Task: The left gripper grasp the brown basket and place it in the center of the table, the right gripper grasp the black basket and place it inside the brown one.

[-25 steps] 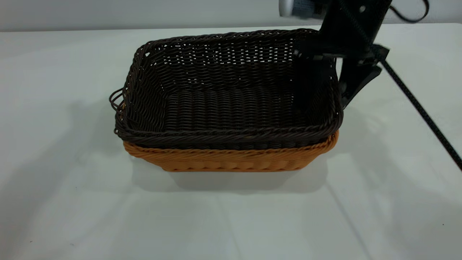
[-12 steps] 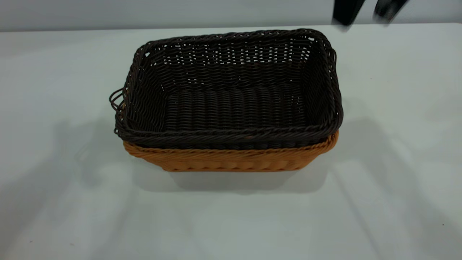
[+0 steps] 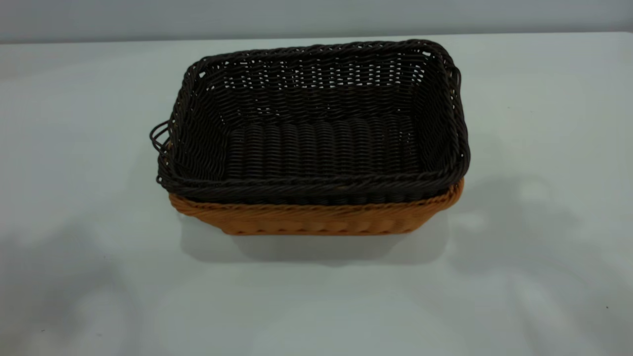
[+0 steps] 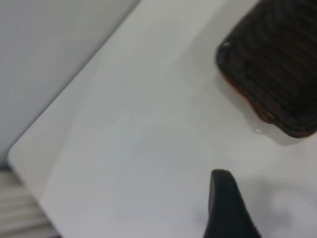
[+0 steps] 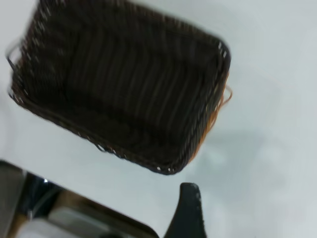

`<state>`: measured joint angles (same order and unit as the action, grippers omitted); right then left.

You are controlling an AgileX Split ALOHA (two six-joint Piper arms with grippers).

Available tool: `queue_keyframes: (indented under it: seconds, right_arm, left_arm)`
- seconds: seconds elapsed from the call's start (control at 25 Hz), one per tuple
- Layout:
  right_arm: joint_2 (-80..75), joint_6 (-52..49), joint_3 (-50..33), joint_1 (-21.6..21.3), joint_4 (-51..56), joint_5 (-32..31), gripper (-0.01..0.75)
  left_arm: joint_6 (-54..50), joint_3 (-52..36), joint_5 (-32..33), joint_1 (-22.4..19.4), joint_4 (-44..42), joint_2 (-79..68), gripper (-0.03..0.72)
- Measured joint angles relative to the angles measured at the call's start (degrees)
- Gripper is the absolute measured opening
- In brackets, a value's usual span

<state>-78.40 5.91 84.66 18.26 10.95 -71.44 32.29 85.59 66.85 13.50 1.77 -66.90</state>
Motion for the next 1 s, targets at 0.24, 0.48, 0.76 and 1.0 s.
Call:
queue_keyframes:
  seconds: [0.24,0.48,0.76,1.0]
  right_arm:
    - [11.9,-1.3,-4.4,0.0,-1.5,-0.3,0.563]
    - [24.4,-2.8,-19.5,0.0,-5.5,-0.4,0.563]
    - [39.9,-8.4,-42.1,0.0,-11.5,-0.3,0.563]
    - [53.6,-10.6,-55.7,0.0,-13.4,4.9,0.563]
  left_arm:
    - [-10.2,-4.1,0.0,0.0,-2.4,6.7,0.382]
    - [-14.6,-16.7,0.0,0.0,-3.7,13.1,0.403]
    - [-25.3,-35.3,0.0,0.0,-3.5,18.4,0.475]
    - [-31.7,-48.2,-0.1,0.0,-3.3,22.2,0.480]
